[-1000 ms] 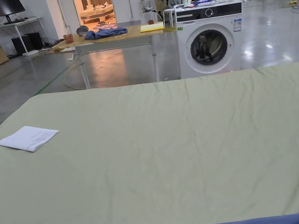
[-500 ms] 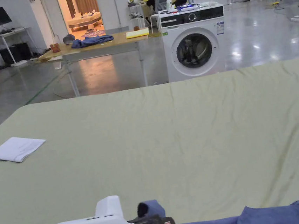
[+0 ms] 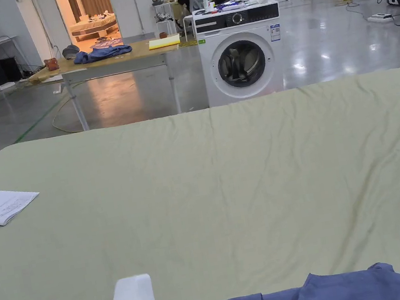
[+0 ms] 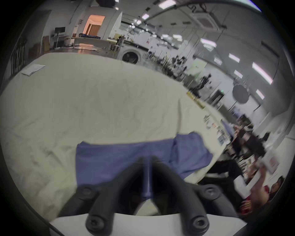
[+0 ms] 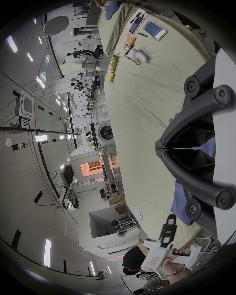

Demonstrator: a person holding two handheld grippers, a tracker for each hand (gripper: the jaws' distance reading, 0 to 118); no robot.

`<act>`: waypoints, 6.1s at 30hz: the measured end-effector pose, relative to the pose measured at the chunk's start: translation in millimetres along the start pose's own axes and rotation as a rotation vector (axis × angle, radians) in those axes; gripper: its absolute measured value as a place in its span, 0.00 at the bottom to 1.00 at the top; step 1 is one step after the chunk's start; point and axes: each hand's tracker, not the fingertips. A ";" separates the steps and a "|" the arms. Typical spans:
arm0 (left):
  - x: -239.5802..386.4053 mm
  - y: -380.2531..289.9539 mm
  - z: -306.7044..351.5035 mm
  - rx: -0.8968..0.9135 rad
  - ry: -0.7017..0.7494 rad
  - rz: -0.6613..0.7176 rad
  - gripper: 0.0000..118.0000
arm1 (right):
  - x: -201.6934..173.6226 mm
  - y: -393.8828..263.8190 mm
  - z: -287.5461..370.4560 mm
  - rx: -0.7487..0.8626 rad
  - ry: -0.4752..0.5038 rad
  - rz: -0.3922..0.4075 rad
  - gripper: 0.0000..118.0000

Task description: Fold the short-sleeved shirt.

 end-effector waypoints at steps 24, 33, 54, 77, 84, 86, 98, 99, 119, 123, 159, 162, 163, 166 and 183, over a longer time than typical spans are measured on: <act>-23.0 -6.1 0.1 0.043 -0.477 0.216 0.17 | -24.5 3.4 -12.3 -0.035 0.046 0.044 0.00; -172.8 -25.7 36.2 0.012 -0.365 0.502 0.87 | -33.1 -2.1 -20.8 -0.071 0.052 0.051 0.00; -133.9 -32.3 -85.4 -0.131 -0.461 0.495 0.02 | -40.5 5.1 -31.1 -0.116 0.060 0.014 0.00; 10.7 41.3 -48.8 -0.093 -0.310 0.289 0.50 | -5.0 -5.2 -12.5 -0.075 0.064 -0.070 0.00; 45.2 38.0 -56.7 0.001 -0.404 0.152 0.72 | 2.5 -3.4 -3.2 -0.069 0.042 -0.068 0.00; 35.1 36.7 -42.6 0.010 -0.337 0.144 0.71 | 6.1 -3.2 -3.3 -0.069 0.034 -0.067 0.00; 55.0 14.5 -70.4 -0.049 -0.170 -0.074 0.01 | 14.7 -3.0 -3.7 -0.071 0.008 -0.087 0.00; 62.2 10.9 -83.2 -0.074 -0.179 -0.106 0.01 | 14.4 -2.8 -3.4 -0.073 0.007 -0.087 0.00; 64.9 -16.0 81.0 0.717 0.048 -0.273 0.00 | -30.4 28.4 -3.3 0.074 0.069 0.010 0.00; 49.8 -23.4 121.6 0.931 0.291 -0.284 0.00 | -42.2 29.4 -2.1 0.248 -0.016 0.051 0.00; -125.6 -24.3 17.9 0.089 -0.414 0.401 0.60 | -14.4 -96.6 -164.0 -0.758 0.293 -0.338 0.00; -154.8 -31.6 -30.8 -0.055 -0.556 0.559 0.83 | -20.9 -96.7 -160.2 -0.743 0.285 -0.301 0.00; -158.5 -32.7 -45.7 -0.104 -0.561 0.594 0.83 | -22.0 -96.5 -159.5 -0.739 0.283 -0.292 0.00; -151.4 -28.2 -83.6 -0.104 -0.733 0.609 0.83 | -26.5 -96.1 -158.3 -0.738 0.274 -0.268 0.00; -120.7 10.1 -34.2 -0.095 -0.448 0.323 0.15 | -27.1 -59.8 -118.8 -0.580 0.259 -0.284 0.00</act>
